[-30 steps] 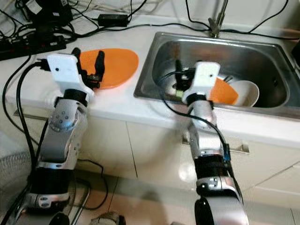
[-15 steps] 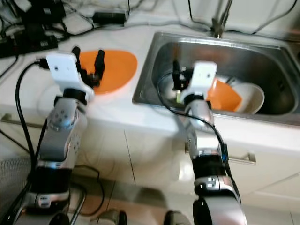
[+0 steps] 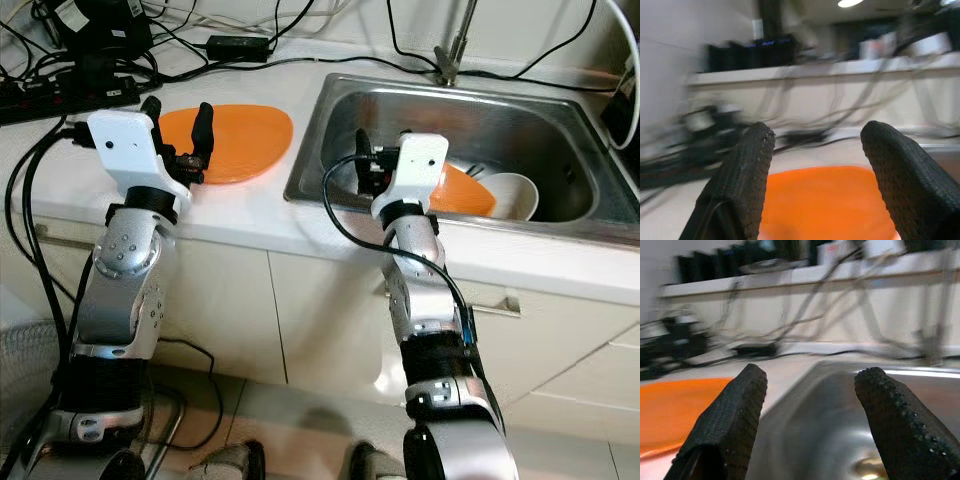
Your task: Kitchen organization
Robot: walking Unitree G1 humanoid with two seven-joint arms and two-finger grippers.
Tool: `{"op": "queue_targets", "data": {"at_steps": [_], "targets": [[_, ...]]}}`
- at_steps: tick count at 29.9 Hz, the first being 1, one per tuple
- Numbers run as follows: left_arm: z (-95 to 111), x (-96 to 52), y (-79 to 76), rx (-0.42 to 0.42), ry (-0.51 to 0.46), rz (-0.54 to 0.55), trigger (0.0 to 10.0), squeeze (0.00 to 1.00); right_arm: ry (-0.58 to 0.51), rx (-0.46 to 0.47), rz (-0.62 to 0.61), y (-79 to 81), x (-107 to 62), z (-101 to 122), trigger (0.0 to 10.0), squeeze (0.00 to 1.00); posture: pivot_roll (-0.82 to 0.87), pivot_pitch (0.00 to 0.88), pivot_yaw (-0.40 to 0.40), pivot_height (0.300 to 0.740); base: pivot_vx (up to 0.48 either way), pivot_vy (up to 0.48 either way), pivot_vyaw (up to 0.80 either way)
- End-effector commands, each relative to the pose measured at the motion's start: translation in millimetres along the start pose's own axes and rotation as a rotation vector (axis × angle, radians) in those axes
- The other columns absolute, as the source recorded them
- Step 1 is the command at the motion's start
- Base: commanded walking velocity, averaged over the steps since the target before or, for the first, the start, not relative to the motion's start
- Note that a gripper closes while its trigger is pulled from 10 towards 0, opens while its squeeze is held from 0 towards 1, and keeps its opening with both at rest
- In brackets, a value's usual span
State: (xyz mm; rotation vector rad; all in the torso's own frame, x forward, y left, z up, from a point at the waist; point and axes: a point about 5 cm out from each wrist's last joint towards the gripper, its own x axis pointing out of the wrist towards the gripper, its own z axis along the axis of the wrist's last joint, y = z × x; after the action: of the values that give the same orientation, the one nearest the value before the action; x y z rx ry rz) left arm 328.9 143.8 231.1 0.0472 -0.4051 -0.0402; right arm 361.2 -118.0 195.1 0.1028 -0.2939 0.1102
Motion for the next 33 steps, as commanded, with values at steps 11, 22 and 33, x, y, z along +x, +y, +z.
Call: {"op": "queue_targets", "data": {"at_steps": [11, 22, 33], "targets": [[-0.8, 0.3, -0.9, -0.002, 0.01, -0.004, 10.0, 0.0, 0.01, 0.015, 0.015, 4.6, -0.1, -1.5, 10.0, 0.0, 0.13, 0.109, -0.015, 0.74, 0.0, 0.0, 0.0], [-0.8, 0.2, -0.6, -0.003, 0.01, -0.002, 10.0, 0.0, 0.008, 0.018, 0.023, 6.5, 0.4, -1.0, 10.0, 0.0, 0.13, 0.104, -0.016, 0.74, 0.0, 0.0, 0.0], [-0.2, 1.0, 2.5, -0.003, 0.005, 0.011, 10.0, 0.0, 0.018, 0.029, 0.02, 6.9, 1.6, -1.5, 10.0, 0.0, 0.13, 0.095, -0.017, 0.74, 0.0, 0.0, 0.0]]}}
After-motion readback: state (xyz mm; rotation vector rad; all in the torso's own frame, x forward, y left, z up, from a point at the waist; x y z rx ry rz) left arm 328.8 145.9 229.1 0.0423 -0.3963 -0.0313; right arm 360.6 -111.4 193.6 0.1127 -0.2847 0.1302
